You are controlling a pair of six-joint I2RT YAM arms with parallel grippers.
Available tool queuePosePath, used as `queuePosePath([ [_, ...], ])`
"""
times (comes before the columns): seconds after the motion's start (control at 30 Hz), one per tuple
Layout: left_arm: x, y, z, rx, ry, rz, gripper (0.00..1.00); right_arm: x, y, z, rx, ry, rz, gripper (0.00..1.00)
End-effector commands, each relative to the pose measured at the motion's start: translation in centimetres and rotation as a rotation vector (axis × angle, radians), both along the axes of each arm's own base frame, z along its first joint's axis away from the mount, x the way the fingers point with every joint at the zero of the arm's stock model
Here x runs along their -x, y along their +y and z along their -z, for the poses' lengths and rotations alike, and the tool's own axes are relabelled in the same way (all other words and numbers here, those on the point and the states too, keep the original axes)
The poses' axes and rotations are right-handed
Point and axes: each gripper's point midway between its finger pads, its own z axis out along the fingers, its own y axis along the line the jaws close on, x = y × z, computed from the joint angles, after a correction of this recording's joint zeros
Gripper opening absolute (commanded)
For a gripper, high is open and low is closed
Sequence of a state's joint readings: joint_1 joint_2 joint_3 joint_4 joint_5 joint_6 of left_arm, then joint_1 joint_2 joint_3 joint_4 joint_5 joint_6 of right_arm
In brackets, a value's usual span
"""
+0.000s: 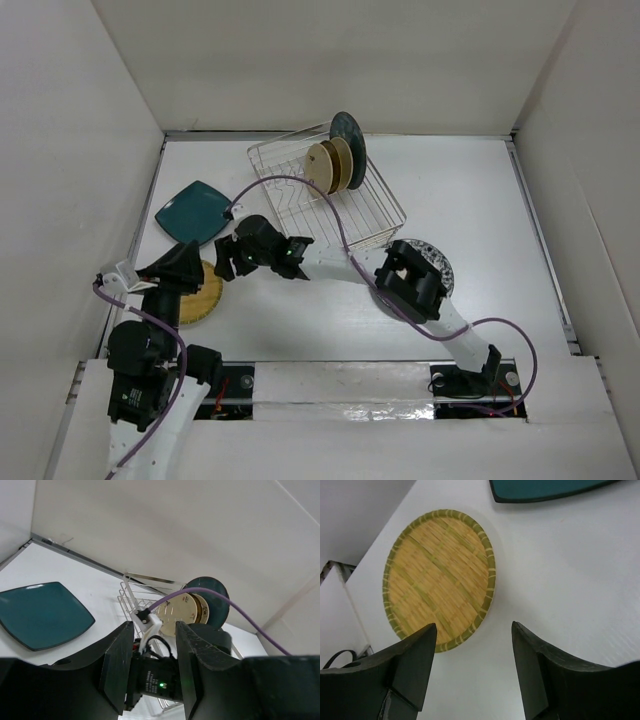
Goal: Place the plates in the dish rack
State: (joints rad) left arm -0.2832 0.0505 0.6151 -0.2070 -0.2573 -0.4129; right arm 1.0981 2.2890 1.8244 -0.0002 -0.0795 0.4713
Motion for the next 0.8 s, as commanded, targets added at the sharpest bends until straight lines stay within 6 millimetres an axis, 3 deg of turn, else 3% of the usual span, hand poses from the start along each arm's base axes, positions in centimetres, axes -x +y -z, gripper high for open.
queuePosePath([
  [0.0,-0.2,-0.4,-0.7,0.0,-0.023,0.017,0.36,-0.6,2.0,-1.9,-0.081,0.032,0.016,0.67],
  [0.1,-0.3,-0.6,-0.7,-0.004,-0.021,0.028,0.37,-0.5,2.6,0.8,-0.062,0.076,0.013,0.67],
  [0.17,-0.5,-0.9,-0.5,-0.013,-0.011,0.037,0.37,0.2,3.5,1.1,-0.083,0.111,-0.028,0.66],
  [0.2,-0.6,-0.9,-0.5,-0.016,-0.01,0.042,0.37,0.5,3.7,2.5,-0.073,0.138,-0.038,0.66],
  [0.43,-0.7,-1.1,-0.4,-0.019,-0.008,0.051,0.38,1.7,4.7,5.5,-0.091,0.241,-0.076,0.65],
  [0.63,-0.7,-1.2,-0.4,-0.018,-0.008,0.054,0.39,2.7,5.4,6.6,-0.126,0.322,-0.104,0.48],
  [0.67,-0.6,-1.2,-0.5,-0.016,-0.011,0.054,0.39,2.8,5.4,6.9,-0.127,0.332,-0.102,0.4],
  [0.73,-0.6,-1.2,-0.5,-0.018,-0.011,0.057,0.39,3.3,5.4,6.9,-0.14,0.347,-0.125,0.33],
  [0.77,-0.6,-1.3,-0.6,-0.019,-0.014,0.058,0.39,3.5,5.5,6.9,-0.144,0.353,-0.132,0.2],
])
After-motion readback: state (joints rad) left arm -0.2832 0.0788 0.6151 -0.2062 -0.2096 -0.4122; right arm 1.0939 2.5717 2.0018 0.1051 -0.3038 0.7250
